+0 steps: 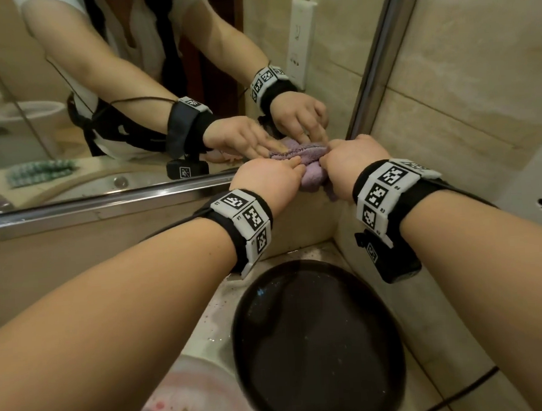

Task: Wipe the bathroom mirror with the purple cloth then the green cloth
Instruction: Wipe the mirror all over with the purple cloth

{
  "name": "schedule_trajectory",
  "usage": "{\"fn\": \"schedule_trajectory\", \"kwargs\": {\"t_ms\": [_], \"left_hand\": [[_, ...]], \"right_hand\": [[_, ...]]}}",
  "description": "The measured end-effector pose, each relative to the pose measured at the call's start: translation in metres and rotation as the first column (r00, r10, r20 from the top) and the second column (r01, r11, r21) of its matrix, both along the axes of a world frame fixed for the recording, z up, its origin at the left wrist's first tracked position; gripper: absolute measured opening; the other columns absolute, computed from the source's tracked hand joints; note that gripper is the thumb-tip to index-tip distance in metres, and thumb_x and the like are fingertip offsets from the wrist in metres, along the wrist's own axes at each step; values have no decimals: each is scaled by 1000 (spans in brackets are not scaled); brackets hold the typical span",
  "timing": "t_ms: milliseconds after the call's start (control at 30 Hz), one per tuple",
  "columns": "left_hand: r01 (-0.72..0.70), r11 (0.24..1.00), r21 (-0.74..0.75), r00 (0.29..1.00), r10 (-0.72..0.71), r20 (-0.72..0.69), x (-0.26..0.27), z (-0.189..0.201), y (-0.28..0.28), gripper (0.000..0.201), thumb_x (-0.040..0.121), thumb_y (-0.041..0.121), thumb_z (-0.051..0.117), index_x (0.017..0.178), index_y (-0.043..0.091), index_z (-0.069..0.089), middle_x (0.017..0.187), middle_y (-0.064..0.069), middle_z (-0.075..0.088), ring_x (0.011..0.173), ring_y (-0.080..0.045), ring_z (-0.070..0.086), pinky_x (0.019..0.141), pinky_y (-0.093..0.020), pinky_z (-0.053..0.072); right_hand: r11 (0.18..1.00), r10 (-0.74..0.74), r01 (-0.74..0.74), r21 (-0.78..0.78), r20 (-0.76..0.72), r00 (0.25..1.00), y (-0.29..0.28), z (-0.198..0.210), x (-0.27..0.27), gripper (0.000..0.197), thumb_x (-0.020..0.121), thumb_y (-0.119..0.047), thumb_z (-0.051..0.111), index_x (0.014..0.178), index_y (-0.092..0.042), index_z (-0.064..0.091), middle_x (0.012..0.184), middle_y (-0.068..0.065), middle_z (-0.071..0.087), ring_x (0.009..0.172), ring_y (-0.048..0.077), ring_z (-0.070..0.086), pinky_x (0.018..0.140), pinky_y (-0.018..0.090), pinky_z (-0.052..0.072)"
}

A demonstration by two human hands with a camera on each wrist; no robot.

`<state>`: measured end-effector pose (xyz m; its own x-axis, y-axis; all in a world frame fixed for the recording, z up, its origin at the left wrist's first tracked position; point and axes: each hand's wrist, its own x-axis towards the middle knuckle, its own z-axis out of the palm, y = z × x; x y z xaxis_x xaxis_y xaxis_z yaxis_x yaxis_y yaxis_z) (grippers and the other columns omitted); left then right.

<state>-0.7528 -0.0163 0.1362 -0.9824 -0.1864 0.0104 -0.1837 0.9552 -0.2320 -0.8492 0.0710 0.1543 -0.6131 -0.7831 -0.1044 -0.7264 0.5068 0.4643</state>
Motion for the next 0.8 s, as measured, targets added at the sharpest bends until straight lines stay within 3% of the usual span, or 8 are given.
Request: {"fn": "schedule_trajectory", "kwargs": {"t_ms": [200, 400, 533, 633, 800], "left_hand": [[-53, 998, 34, 998, 52, 19, 23, 2, -15, 55, 99, 11, 37, 150, 20, 18, 157, 2, 14, 138, -24, 29, 109, -39, 31], [-184, 979, 84, 983, 185, 3, 48, 6, -29, 48, 99, 23, 37, 146, 26, 27, 148, -8, 35, 129, -28, 42, 101, -37, 40], [-205, 974, 95, 978, 202, 43, 68, 12, -41, 51, 99, 42, 33, 148, 34, 21, 154, -10, 22, 135, -29, 34, 108, -35, 33], [-243, 958, 150, 970, 244, 14, 83, 6, -54, 50, 98, 47, 29, 147, 36, 24, 154, -7, 23, 136, -27, 33, 109, -34, 31], [-337, 905, 261, 918, 377, -123, 108, 2, -66, 45, 98, 47, 33, 140, 31, 42, 147, -7, 38, 132, -25, 39, 105, -30, 34]], "right_hand": [[999, 45, -45, 11, 45, 998, -14, 6, 23, 42, 78, -44, 68, 115, -25, 60, 118, 3, 51, 109, 20, 52, 89, 33, 35], [997, 72, -73, 9, 76, 995, -30, 10, 44, 46, 75, -47, 71, 114, -25, 62, 118, 4, 53, 107, 22, 54, 83, 31, 34], [992, 125, -122, -36, 83, 989, -43, 12, 59, 36, 77, -40, 71, 109, -24, 64, 107, 2, 57, 100, 22, 56, 77, 30, 35], [985, 154, -145, -93, 93, 984, -54, 13, 71, 32, 79, -34, 71, 108, -21, 66, 94, 2, 56, 86, 22, 55, 70, 28, 38], [975, 190, -171, -141, 128, 973, -74, 11, 93, 28, 82, -30, 68, 108, -18, 65, 110, 4, 61, 100, 24, 58, 71, 30, 36]]}}
